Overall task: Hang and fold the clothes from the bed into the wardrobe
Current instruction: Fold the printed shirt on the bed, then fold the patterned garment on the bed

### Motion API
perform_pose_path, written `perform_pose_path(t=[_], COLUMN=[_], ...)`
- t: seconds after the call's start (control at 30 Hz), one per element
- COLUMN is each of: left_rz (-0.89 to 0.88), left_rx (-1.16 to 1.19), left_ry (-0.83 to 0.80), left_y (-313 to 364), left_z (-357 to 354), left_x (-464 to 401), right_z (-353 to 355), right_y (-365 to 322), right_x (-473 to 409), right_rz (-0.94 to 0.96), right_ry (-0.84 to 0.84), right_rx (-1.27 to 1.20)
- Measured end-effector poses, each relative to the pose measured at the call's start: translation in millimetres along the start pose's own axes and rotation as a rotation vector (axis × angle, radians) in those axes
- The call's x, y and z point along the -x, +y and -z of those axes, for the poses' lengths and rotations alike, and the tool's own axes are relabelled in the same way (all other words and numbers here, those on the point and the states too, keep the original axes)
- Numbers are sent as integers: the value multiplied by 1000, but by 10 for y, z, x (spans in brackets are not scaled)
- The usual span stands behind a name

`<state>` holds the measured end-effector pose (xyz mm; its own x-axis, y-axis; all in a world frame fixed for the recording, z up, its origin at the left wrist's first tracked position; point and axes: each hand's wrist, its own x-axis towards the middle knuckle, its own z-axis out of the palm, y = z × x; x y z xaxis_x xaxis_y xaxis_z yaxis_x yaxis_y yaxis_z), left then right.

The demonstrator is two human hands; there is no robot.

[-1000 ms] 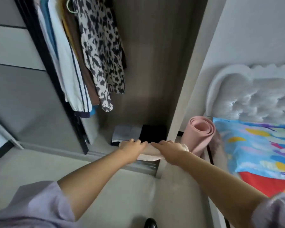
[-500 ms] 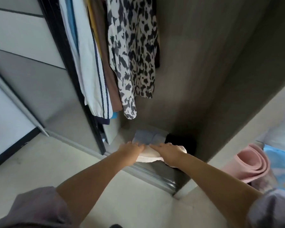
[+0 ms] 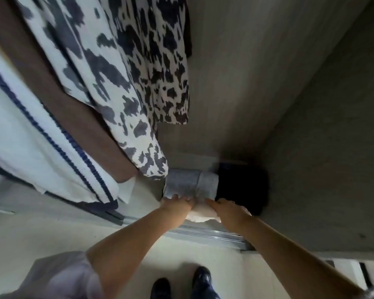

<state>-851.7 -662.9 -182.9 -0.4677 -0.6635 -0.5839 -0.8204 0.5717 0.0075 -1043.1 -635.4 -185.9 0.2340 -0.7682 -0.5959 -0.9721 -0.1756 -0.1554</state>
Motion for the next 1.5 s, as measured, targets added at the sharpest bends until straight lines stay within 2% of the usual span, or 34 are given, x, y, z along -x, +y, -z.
perform_pose_path(t=[0.13, 0.27, 0.33, 0.4, 0.47, 0.57, 0.7, 0.73, 0.83, 0.9, 1.0, 1.13, 1.23, 1.37, 1.5], left_rz=[0, -10, 16, 14, 12, -33, -67, -67, -21, 4, 107, 260, 303, 241, 176], left_rx=[37, 13, 4, -17, -47, -45, -1, -27, 60, 118, 245, 586, 789, 778, 725], left_ry=[-13, 280, 323, 293, 261, 248, 138, 61, -49, -89, -39, 205, 365, 498, 613], left_y=[-330, -686, -853, -972, -1031, -1089, -1059, -1067, -1048, -985, -764, -431, -297, -390, -592], left_z=[-254, -470, -701, -1022, -1458, -2104, -2538, -2582, -2408, -2200, -1737, -972, -367, 301, 836], left_x=[-910, -1871, -2320, -2719, -3008, -3307, -3421, -3410, -3363, -3285, -3076, -2665, -2278, -1793, -1253], right_z=[-243, -399, -537, -833, -1220, -1800, -2336, -2332, -2155, -1920, -1403, -658, -64, 581, 1046], right_y=[285, 555, 649, 729, 761, 792, 837, 832, 798, 810, 773, 737, 663, 520, 317], right_x=[-976, -1985, -2429, -2829, -3156, -3401, -3516, -3504, -3479, -3402, -3120, -2655, -2218, -1661, -1092], right_rz=[2, -7, -79, -123, -86, -28, 24, 17, 13, -20, -62, -119, -141, -164, -210], right_ry=[11, 200, 284, 266, 342, 192, 183, 150, 120, 23, -43, 148, 313, 485, 550], right_rx=[-33, 68, 76, 80, 126, 128, 138, 102, 28, 4, -36, -40, -25, -55, -99])
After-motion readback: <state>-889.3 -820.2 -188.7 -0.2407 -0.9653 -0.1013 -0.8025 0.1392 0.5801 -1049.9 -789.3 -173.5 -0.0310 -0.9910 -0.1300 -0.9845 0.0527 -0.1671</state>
